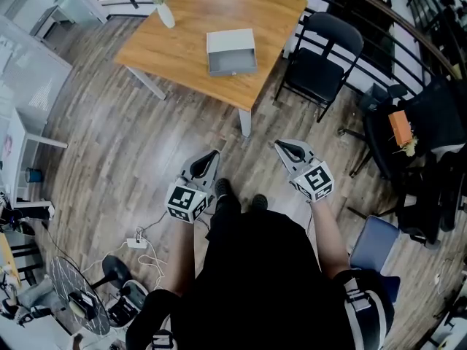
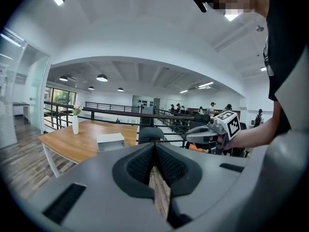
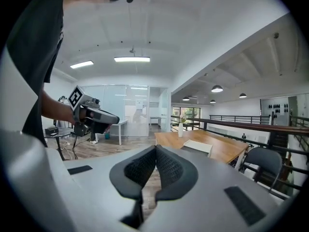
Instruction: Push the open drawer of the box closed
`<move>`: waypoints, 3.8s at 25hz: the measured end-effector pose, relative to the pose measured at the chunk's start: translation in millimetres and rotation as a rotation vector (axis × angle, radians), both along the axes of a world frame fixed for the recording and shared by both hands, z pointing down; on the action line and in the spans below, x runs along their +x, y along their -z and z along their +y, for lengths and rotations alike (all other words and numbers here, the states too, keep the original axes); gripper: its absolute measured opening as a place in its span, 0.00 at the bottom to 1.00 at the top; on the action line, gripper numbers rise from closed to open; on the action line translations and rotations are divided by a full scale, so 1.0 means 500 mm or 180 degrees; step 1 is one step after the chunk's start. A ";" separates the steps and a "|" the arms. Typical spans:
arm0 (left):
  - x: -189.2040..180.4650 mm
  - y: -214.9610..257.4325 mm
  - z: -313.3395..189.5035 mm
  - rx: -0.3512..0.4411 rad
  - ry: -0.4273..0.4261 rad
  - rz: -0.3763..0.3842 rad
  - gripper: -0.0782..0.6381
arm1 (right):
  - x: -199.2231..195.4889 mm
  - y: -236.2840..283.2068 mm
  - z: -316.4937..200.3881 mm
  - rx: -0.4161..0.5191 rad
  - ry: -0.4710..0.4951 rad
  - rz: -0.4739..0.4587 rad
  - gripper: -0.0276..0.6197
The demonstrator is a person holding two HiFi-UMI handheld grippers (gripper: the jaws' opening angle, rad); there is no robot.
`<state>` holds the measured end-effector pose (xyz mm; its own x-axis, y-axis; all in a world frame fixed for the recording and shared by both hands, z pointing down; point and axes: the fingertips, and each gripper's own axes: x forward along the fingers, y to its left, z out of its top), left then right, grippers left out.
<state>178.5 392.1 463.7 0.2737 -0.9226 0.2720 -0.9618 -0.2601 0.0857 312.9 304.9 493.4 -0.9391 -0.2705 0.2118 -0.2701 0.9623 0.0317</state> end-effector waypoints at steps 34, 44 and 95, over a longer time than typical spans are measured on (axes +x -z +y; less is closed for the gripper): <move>-0.391 -0.007 -0.153 -0.0021 -0.0657 -0.0002 0.14 | -0.351 -0.039 -0.104 -0.0051 -0.0863 0.0253 0.07; -0.468 -0.013 -0.156 -0.0018 -0.0804 -0.0015 0.14 | -0.410 -0.062 -0.107 -0.0127 -0.1088 0.0335 0.07; -0.444 -0.008 -0.691 -0.0148 0.0065 -0.0077 0.14 | -0.413 -0.192 -0.730 -0.0363 -0.0168 0.0745 0.07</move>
